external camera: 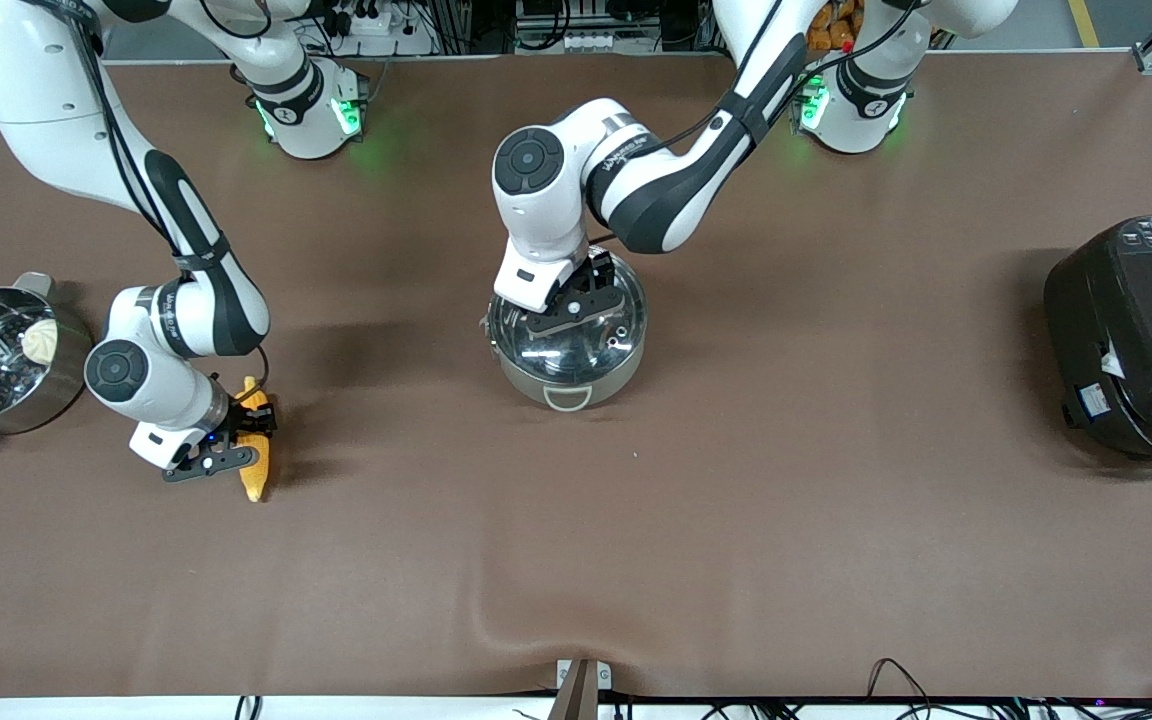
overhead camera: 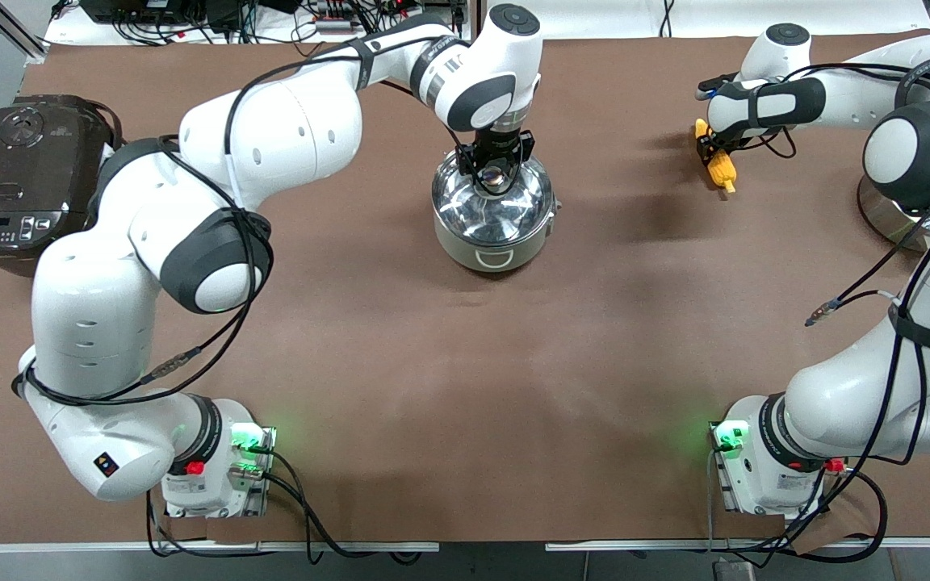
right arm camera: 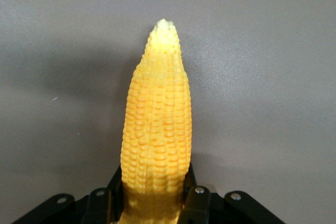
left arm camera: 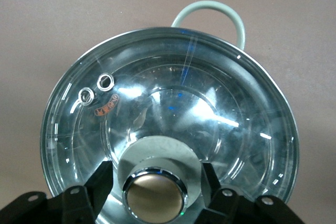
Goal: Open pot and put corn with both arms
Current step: 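Lift the yellow corn cob off the table with the right gripper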
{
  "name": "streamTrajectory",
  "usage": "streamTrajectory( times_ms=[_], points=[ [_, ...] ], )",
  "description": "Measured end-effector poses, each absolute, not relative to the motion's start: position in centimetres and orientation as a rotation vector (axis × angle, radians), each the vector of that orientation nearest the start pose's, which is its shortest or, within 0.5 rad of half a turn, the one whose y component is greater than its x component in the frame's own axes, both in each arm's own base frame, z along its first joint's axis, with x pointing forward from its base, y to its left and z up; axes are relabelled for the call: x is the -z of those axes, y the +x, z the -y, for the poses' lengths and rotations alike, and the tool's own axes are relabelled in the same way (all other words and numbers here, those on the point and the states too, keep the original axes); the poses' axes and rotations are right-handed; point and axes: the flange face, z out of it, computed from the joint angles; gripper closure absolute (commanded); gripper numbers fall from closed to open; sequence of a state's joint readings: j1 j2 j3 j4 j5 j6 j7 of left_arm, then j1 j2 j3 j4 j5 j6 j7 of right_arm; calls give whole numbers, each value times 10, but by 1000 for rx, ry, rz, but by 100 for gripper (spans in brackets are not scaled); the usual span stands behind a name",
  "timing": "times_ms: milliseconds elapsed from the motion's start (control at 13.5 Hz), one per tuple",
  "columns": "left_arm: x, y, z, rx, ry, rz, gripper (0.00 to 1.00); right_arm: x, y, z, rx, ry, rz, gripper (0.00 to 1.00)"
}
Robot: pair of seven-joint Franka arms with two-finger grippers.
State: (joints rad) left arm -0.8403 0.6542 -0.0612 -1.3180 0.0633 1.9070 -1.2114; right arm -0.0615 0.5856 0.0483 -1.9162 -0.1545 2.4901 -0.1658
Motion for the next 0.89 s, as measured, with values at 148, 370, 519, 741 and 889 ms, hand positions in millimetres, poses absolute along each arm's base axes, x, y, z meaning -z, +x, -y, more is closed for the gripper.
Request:
streamTrajectory(
  times_ms=[148,370,519,741,889],
  points=[
    [-347,460,559,-20,-3041,456,25,-186,626,8,-22,-3178,430,100],
    [-347,460,560,-20,-3041,455,29,-194,628,7,-1,-3180,434,100],
    [-347,460,560,-21,-3040,455,34,-208,629,8,12,-3184,437,100],
    [-345,460,560,-22,-3039,455,36,-233,631,7,31,-3187,466,100],
    [-344,459,560,-24,-3038,453,36,-245,630,5,20,-3187,478,100]
  ],
)
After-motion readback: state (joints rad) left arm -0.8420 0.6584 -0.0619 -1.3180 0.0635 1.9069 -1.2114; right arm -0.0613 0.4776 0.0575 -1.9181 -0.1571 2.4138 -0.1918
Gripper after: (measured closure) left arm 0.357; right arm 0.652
